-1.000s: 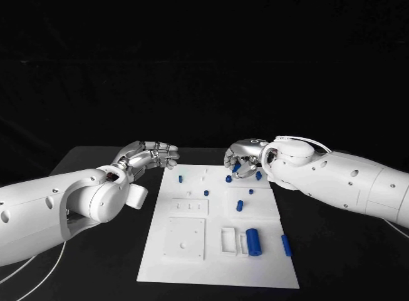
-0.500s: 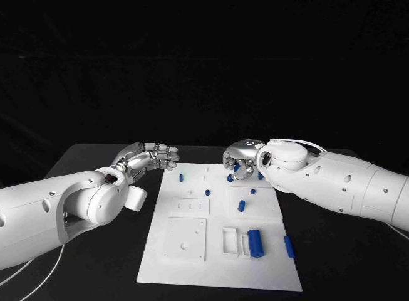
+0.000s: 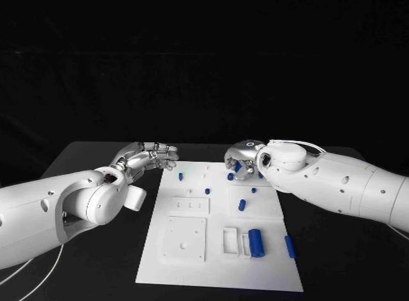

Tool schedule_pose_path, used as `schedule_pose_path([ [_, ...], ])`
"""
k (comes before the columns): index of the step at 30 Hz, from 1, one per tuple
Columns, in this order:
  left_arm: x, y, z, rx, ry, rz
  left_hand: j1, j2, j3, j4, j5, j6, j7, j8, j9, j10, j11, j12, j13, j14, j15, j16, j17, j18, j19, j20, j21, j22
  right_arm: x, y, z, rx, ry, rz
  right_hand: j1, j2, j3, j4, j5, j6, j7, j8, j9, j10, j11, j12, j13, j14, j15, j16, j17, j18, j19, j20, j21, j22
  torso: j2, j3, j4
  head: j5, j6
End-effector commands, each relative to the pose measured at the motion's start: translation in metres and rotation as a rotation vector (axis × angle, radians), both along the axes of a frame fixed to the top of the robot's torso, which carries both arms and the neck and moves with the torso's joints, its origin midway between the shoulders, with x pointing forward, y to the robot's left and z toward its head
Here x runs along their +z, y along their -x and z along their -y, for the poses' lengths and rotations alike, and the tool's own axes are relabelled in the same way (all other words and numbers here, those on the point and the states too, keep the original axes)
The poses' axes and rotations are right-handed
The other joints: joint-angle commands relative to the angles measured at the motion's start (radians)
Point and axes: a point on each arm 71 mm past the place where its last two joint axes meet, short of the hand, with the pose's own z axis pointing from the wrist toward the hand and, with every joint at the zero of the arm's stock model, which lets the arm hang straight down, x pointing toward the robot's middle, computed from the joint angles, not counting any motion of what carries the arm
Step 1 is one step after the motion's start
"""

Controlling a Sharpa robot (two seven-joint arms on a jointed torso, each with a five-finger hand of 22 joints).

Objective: Assemble the parts on the task board

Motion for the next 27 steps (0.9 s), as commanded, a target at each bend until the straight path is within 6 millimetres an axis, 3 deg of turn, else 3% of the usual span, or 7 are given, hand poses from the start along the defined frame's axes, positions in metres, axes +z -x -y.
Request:
schedule_pose_path([
  [1,0.0016,-0.0009,0.0002,0.001,-0.004,0.004,-0.011,-0.001,0.001,-0.002,-0.006,0.006,0.003,-0.005,-0.002,0.008,0.0,-0.006,-0.002,0.0,0.003,-0.004,0.001,0.002,-0.003,-0.007,0.005,0.01,-0.0017,0.0007,-0.0008,0.006,0.028,-0.007,-0.015,0.003,0.007,0.001,-0.007,0.016,-0.002,0.002,0.004,0.016,-0.003,0.003,0.004,-0.007,-0.006,0.008,-0.003,0.048,-0.003,-0.004,0.007,0.022,0.009,-0.0012,-0.0003,-0.002,-0.001],
  [11,0.0012,-0.0025,-0.0019,0.009,-0.007,0.003,-0.01,0.0,0.003,-0.003,-0.005,0.005,0.003,-0.006,-0.002,0.008,0.0,-0.007,-0.002,0.0,0.003,-0.004,0.001,0.003,-0.003,-0.007,0.005,0.01,-0.0027,0.0037,-0.0055,0.023,0.021,-0.022,-0.03,0.012,0.01,0.001,-0.05,0.043,-0.011,0.01,0.014,0.049,-0.015,0.012,0.017,-0.009,-0.018,0.018,-0.011,0.048,-0.005,-0.006,0.017,0.021,0.017,-0.004,0.0025,-0.002,-0.002],
  [17,0.0009,-0.0034,-0.0018,0.009,-0.008,0.002,-0.009,0.0,0.004,-0.003,-0.005,0.005,0.003,-0.006,-0.003,0.008,0.0,-0.008,-0.002,0.0,0.003,-0.004,0.001,0.003,-0.004,-0.007,0.005,0.01,-0.0037,0.0037,-0.0047,0.02,0.027,-0.032,-0.035,0.012,0.009,0.001,-0.058,0.046,-0.011,0.01,0.017,0.053,-0.017,0.012,0.02,-0.01,-0.02,0.02,-0.014,0.048,-0.007,-0.006,0.02,0.021,0.02,-0.006,-0.0006,0.0,-0.001],
  [27,0.0007,-0.0039,-0.0023,0.009,-0.01,0.0,-0.009,0.0,0.005,-0.004,-0.004,0.005,0.003,-0.006,-0.003,0.008,0.0,-0.008,-0.002,0.0,0.003,-0.004,0.001,0.003,-0.004,-0.007,0.005,0.01,-0.004,0.0042,-0.0052,0.018,0.019,-0.04,-0.04,0.021,0.01,0.002,-0.073,0.056,-0.012,0.011,0.023,0.067,-0.022,0.016,0.03,-0.012,-0.025,0.024,-0.019,0.048,-0.008,-0.007,0.023,0.02,0.025,-0.006,-0.0014,0.0,0.002],
])
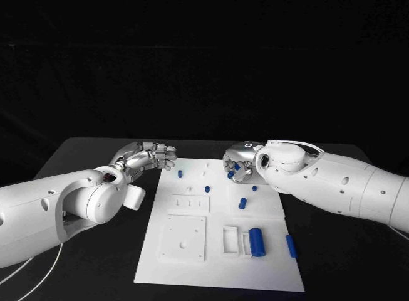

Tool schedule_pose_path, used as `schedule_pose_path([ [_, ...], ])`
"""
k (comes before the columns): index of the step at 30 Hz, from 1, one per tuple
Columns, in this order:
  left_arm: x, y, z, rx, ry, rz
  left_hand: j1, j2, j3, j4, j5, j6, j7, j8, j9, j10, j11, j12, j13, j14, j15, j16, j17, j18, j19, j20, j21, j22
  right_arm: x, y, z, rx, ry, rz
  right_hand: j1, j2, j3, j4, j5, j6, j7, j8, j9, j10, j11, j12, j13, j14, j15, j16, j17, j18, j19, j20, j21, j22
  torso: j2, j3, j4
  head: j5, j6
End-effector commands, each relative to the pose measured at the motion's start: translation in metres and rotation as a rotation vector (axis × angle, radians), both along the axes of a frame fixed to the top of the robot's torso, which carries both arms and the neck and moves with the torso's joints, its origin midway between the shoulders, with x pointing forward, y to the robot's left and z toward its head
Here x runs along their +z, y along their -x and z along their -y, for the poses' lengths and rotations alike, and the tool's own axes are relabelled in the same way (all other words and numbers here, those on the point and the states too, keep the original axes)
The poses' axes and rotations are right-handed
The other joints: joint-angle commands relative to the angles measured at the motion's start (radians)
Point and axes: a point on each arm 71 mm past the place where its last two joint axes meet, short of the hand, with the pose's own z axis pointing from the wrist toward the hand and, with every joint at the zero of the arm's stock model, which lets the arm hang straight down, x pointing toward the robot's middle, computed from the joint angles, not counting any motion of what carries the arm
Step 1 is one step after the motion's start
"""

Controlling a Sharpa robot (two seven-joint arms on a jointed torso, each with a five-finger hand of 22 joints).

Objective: Assemble the parts on the task board

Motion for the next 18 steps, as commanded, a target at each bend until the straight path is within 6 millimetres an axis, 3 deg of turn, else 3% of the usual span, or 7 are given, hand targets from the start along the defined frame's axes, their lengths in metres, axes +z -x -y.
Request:
schedule_pose_path([
  [1,0.0019,-0.0003,0.0016,-0.006,0.0,0.008,-0.009,0.0,0.005,-0.004,-0.004,0.005,0.003,-0.004,-0.001,0.009,0.0,-0.005,-0.001,0.0,0.003,-0.004,0.002,0.01,0.0,-0.004,0.005,0.01,-0.0037,0.0006,0.0005,0.0,0.013,-0.022,-0.006,0.008,0.008,0.002,-0.015,0.01,-0.003,0.004,0.003,0.014,0.0,0.005,0.006,-0.002,-0.008,0.007,-0.003,0.054,-0.004,-0.003,0.007,0.02,0.003,-0.0011,0.0004,-0.001,0.001],
  [5,0.0019,-0.0003,0.0016,-0.006,0.0,0.007,-0.009,0.0,0.005,-0.004,-0.004,0.005,0.003,-0.004,-0.001,0.009,0.0,-0.006,-0.001,0.0,0.003,-0.005,0.002,0.01,0.0,-0.004,0.005,0.01,-0.0017,-0.0001,0.0004,0.0,-0.004,0.004,-0.008,0.026,0.055,0.01,-0.098,0.031,-0.01,0.008,0.012,0.037,-0.01,0.013,0.024,-0.004,-0.018,0.013,-0.009,0.054,-0.002,-0.001,0.011,0.019,0.005,-0.0016,0.0001,0.0,0.003],
  [8,0.0018,-0.0003,0.0021,-0.008,0.0,0.006,-0.009,0.0,0.005,-0.004,-0.004,0.005,0.003,-0.004,-0.001,0.009,0.0,-0.006,-0.001,0.0,0.003,-0.005,0.002,0.01,0.0,-0.004,0.005,0.01,-0.0004,0.0001,-0.0002,-0.001,-0.023,0.018,-0.018,0.038,0.142,0.051,-0.156,0.076,-0.028,0.027,0.028,0.087,-0.03,0.039,0.052,-0.009,-0.036,0.013,-0.013,0.054,-0.002,0.007,0.015,0.02,0.006,-0.0014,-0.0002,0.0,0.003],
  [11,0.0017,-0.0005,0.0026,-0.009,0.0,0.005,-0.009,0.0,0.005,-0.004,-0.004,0.005,0.004,-0.004,-0.001,0.009,0.0,-0.006,-0.001,0.0,0.003,-0.005,0.002,0.01,0.0,-0.004,0.005,0.01,0.0008,0.0,-0.0005,-0.006,-0.037,0.03,-0.049,0.023,0.218,0.063,-0.148,0.092,-0.036,0.031,0.048,0.102,-0.042,0.054,0.1,-0.007,-0.047,0.017,-0.02,0.054,0.001,0.007,0.031,0.023,0.007,-0.0019,0.0002,0.0,0.004],
  [18,0.0016,-0.0015,0.0018,-0.01,0.0,0.007,-0.009,-0.002,0.006,-0.004,-0.004,0.004,0.004,-0.005,-0.002,0.009,0.0,-0.007,-0.001,0.0,0.003,-0.005,0.002,0.01,-0.001,-0.004,0.005,0.01,0.0038,0.001,-0.0026,-0.008,-0.071,0.054,-0.07,0.023,0.252,0.046,-0.144,0.105,-0.042,0.033,0.075,0.104,-0.048,0.065,0.16,-0.007,-0.054,0.023,-0.027,0.054,-0.001,0.007,0.048,0.021,0.009,-0.004,0.0001,0.0,0.008],
])
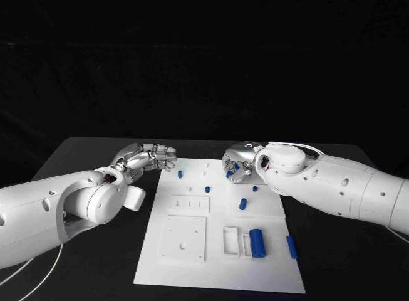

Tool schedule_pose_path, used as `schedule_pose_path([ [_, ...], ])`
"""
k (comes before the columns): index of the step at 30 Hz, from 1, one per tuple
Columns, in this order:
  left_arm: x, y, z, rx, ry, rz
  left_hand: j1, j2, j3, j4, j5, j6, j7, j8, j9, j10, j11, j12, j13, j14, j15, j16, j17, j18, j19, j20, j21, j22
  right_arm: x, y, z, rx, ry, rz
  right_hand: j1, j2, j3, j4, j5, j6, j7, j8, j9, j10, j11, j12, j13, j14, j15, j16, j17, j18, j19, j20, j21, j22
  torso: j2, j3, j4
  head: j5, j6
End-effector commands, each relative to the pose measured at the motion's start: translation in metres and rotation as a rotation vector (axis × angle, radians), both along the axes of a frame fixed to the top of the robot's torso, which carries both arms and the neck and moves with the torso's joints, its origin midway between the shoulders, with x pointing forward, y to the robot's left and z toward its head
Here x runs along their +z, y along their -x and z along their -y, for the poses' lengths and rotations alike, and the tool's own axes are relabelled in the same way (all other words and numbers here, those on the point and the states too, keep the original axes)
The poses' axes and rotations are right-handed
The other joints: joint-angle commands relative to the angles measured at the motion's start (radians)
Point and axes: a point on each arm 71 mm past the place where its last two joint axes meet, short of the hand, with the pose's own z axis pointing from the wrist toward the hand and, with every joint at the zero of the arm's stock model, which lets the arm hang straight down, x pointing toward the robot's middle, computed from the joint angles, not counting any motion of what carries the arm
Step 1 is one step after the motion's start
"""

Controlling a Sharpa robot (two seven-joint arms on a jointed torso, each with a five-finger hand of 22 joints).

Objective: Assemble the parts on the task board

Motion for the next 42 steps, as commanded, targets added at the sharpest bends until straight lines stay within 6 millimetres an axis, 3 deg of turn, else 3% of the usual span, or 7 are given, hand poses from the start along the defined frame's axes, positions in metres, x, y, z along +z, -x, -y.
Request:
schedule_pose_path([
  [1,0.002,0.0,0.002,-0.01,0.002,0.01,-0.009,-0.002,0.003,-0.002,-0.004,0.004,0.004,-0.005,-0.002,0.009,0.0,-0.006,-0.002,0.0,0.003,-0.005,0.001,0.011,-0.001,-0.004,0.005,0.01,0.003,0.001,-0.002,-0.006,-0.038,0.032,0.0,0.008,0.009,-0.001,0.005,0.023,-0.012,0.006,0.006,0.039,-0.012,0.003,0.037,-0.016,-0.023,0.007,-0.002,0.054,0.002,0.003,0.007,0.021,0.002,-0.0017,0.0002,0.0,0.004],
  [10,0.002,-0.001,0.002,-0.007,0.004,0.01,-0.007,-0.003,0.004,-0.003,-0.004,0.003,0.004,-0.005,-0.002,0.009,0.0,-0.007,-0.002,0.0,0.003,-0.005,0.001,0.011,-0.001,-0.004,0.005,0.01,0.013,-0.001,0.0,-0.032,-0.09,0.105,0.0,0.003,0.027,-0.009,-0.012,0.031,-0.016,0.004,0.021,0.037,-0.015,0.005,0.073,-0.016,-0.026,0.012,-0.005,0.054,0.003,0.001,0.015,0.02,0.004,-0.0033,0.0006,0.0,0.01],
  [12,0.002,-0.001,0.002,-0.006,0.004,0.011,-0.007,-0.003,0.004,-0.003,-0.004,0.003,0.004,-0.005,-0.002,0.009,0.0,-0.007,-0.002,0.0,0.003,-0.005,0.001,0.011,-0.001,-0.004,0.005,0.01,0.017,-0.001,-0.002,-0.032,-0.112,0.13,0.0,0.002,0.032,-0.009,-0.016,0.032,-0.016,0.003,0.024,0.037,-0.015,0.005,0.079,-0.016,-0.026,0.013,-0.005,0.054,0.004,0.0,0.017,0.02,-0.002,-0.009,0.0152,-0.013,0.006],
  [22,0.003,-0.001,0.006,-0.014,0.008,0.018,-0.006,-0.003,0.006,-0.004,-0.004,0.004,0.004,-0.005,-0.002,0.01,0.0,-0.008,-0.002,-0.001,0.003,-0.006,0.001,0.011,-0.002,-0.003,0.005,0.01,0.026,-0.008,-0.013,-0.044,-0.159,0.178,0.004,-0.01,0.06,0.003,-0.052,0.035,-0.016,-0.007,0.036,0.03,-0.015,0.0,0.112,-0.017,-0.026,0.016,-0.011,0.054,0.002,-0.001,0.021,0.018,-0.001,-0.0106,0.0185,-0.014,0.016],
  [28,0.004,-0.002,0.007,-0.016,0.009,0.023,-0.006,-0.003,0.006,-0.004,-0.004,0.005,0.004,-0.005,-0.002,0.012,0.0,-0.008,-0.001,-0.004,0.004,-0.008,0.001,0.01,-0.004,-0.002,0.004,0.01,0.025,-0.012,-0.023,-0.038,-0.156,0.178,0.005,-0.011,0.064,0.005,-0.057,0.035,-0.016,-0.009,0.038,0.028,-0.015,-0.002,0.117,-0.017,-0.025,0.016,-0.012,0.054,0.002,-0.001,0.021,0.018,0.001,-0.0138,0.0199,-0.014,0.02],
  [37,0.006,-0.003,0.011,-0.024,0.011,0.026,-0.006,-0.002,0.007,-0.004,-0.004,0.006,0.004,-0.005,-0.002,0.012,0.0,-0.009,-0.001,-0.005,0.005,-0.009,0.001,0.01,-0.005,-0.002,0.004,0.01,0.023,-0.013,-0.035,-0.026,-0.136,0.168,0.005,-0.011,0.066,0.006,-0.059,0.034,-0.015,-0.011,0.04,0.026,-0.014,-0.003,0.121,-0.018,-0.025,0.016,-0.013,0.054,0.001,-0.001,0.021,0.018,0.003,-0.0152,0.0202,0.005,0.021],
  [42,0.006,-0.004,0.011,-0.024,0.011,0.028,-0.006,-0.002,0.007,-0.004,-0.004,0.006,0.004,-0.005,-0.002,0.013,0.0,-0.009,-0.001,-0.005,0.005,-0.009,0.001,0.01,-0.005,-0.002,0.004,0.01,0.021,-0.015,-0.039,-0.027,-0.125,0.161,0.005,-0.01,0.067,0.006,-0.06,0.033,-0.015,-0.013,0.041,0.023,-0.013,-0.005,0.124,-0.019,-0.024,0.015,-0.014,0.054,0.0,-0.001,0.021,0.017,0.005,-0.0162,0.0214,0.008,0.022],
])
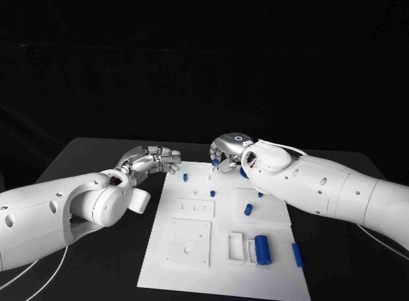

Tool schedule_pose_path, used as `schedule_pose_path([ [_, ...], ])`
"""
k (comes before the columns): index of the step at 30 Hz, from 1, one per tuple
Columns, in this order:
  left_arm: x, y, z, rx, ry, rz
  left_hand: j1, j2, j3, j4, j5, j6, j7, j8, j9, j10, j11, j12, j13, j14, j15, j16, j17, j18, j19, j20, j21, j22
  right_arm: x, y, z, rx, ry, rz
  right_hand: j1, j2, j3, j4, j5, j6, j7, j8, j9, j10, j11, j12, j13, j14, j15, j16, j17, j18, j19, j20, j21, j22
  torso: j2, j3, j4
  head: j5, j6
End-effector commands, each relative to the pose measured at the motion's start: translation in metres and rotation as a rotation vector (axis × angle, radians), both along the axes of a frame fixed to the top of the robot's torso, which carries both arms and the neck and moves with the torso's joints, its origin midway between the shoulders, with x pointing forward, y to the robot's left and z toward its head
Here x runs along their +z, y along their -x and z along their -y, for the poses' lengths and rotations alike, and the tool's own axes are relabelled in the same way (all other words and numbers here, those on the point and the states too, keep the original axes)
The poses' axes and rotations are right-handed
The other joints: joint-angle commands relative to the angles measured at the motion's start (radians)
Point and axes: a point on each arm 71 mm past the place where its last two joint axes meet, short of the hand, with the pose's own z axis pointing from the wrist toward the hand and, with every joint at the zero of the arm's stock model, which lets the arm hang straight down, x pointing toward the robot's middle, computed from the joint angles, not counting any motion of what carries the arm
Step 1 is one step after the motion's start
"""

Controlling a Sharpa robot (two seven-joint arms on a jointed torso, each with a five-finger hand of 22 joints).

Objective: Assemble the parts on the task board

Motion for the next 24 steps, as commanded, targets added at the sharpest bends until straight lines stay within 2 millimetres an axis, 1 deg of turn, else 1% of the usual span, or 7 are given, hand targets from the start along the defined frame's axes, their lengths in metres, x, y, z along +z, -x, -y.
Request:
schedule_pose_path([
  [1,0.0033,-0.0003,0.0023,-0.012,0.008,0.017,-0.006,-0.002,0.004,-0.001,-0.004,0.006,0.004,-0.005,-0.002,0.006,0.0,-0.007,-0.001,-0.005,0.005,-0.006,0.001,0.011,-0.005,-0.002,0.004,0.01,-0.002,-0.0004,-0.0027,0.001,0.024,-0.006,0.008,0.0,0.005,0.0,-0.003,0.031,-0.015,-0.002,0.001,0.017,-0.013,-0.003,0.118,-0.022,-0.02,0.004,-0.001,0.054,-0.004,-0.004,0.004,0.017,0.001,-0.0006,0.0006,0.003,-0.002],
  [3,0.0039,0.0,0.0024,-0.012,0.009,0.018,-0.006,-0.002,0.005,-0.001,-0.004,0.006,0.004,-0.005,-0.002,0.006,0.0,-0.007,-0.001,-0.005,0.005,-0.006,0.001,0.011,-0.005,-0.002,0.004,0.01,-0.0024,-0.0003,-0.0031,0.0,0.027,-0.007,0.008,0.0,0.005,-0.001,-0.003,0.031,-0.015,-0.002,0.001,0.017,-0.013,-0.004,0.119,-0.022,-0.02,0.003,-0.001,0.054,-0.004,-0.004,0.004,0.017,0.002,-0.0011,0.0006,0.002,-0.002],
  [5,0.0043,0.0001,0.0023,-0.013,0.009,0.018,-0.006,-0.002,0.005,-0.001,-0.004,0.006,0.004,-0.005,-0.002,0.006,0.0,-0.007,-0.001,-0.005,0.005,-0.006,0.001,0.011,-0.005,-0.002,0.004,0.01,-0.0025,-0.0004,-0.0037,-0.001,0.03,-0.004,0.008,0.0,0.005,-0.001,-0.003,0.031,-0.015,-0.002,0.002,0.016,-0.013,-0.004,0.119,-0.022,-0.02,0.003,-0.002,0.054,-0.004,-0.004,0.004,0.017,0.003,-0.0017,0.0023,0.002,0.0],
  [9,0.0046,0.0,0.0022,-0.012,0.008,0.018,-0.005,-0.002,0.005,-0.001,-0.005,0.006,0.004,-0.005,-0.002,0.006,0.0,-0.007,-0.001,-0.005,0.005,-0.006,0.001,0.011,-0.006,-0.002,0.004,0.01,-0.0037,-0.0008,-0.004,-0.002,0.037,-0.01,0.008,0.001,0.005,-0.001,-0.003,0.031,-0.015,-0.003,0.002,0.016,-0.013,-0.004,0.119,-0.022,-0.02,0.003,-0.002,0.054,-0.004,-0.004,0.004,0.017,0.003,-0.0011,0.0001,0.005,-0.001],
  [15,0.0063,-0.0006,0.0025,-0.012,0.008,0.022,-0.005,-0.003,0.005,-0.001,-0.005,0.006,0.004,-0.005,-0.002,0.006,0.0,-0.008,-0.001,-0.006,0.005,-0.006,0.001,0.011,-0.006,-0.002,0.003,0.01,-0.0052,-0.0007,-0.0043,-0.002,0.049,-0.024,0.008,0.0,0.005,-0.001,-0.003,0.031,-0.015,-0.003,0.002,0.016,-0.013,-0.004,0.12,-0.022,-0.02,0.003,-0.002,0.054,-0.005,-0.004,0.004,0.017,0.004,-0.002,-0.0029,0.006,-0.001],
  [18,0.0079,-0.0008,0.0039,-0.018,0.011,0.028,-0.006,-0.003,0.005,-0.001,-0.005,0.006,0.004,-0.005,-0.002,0.006,0.0,-0.008,-0.001,-0.006,0.005,-0.006,0.001,0.011,-0.006,-0.001,0.003,0.01,-0.0064,-0.0014,-0.0041,-0.005,0.054,-0.028,0.007,0.001,0.004,-0.001,-0.004,0.031,-0.015,-0.003,0.002,0.016,-0.013,-0.005,0.121,-0.022,-0.02,0.003,-0.002,0.054,-0.005,-0.004,0.004,0.017,0.004,-0.0024,-0.0027,0.008,-0.001],
  [24,0.0095,-0.0006,0.0051,-0.022,0.012,0.031,-0.006,-0.003,0.004,-0.001,-0.005,0.006,0.004,-0.005,-0.002,0.006,0.0,-0.009,-0.001,-0.006,0.006,-0.006,0.001,0.011,-0.006,-0.001,0.003,0.01,-0.0071,-0.0025,-0.0034,-0.011,0.057,-0.03,0.007,0.002,0.004,-0.002,-0.005,0.031,-0.015,-0.004,0.003,0.016,-0.013,-0.005,0.123,-0.022,-0.02,0.004,-0.003,0.054,-0.005,-0.004,0.004,0.017,0.006,-0.0029,0.0006,0.01,-0.003],
])
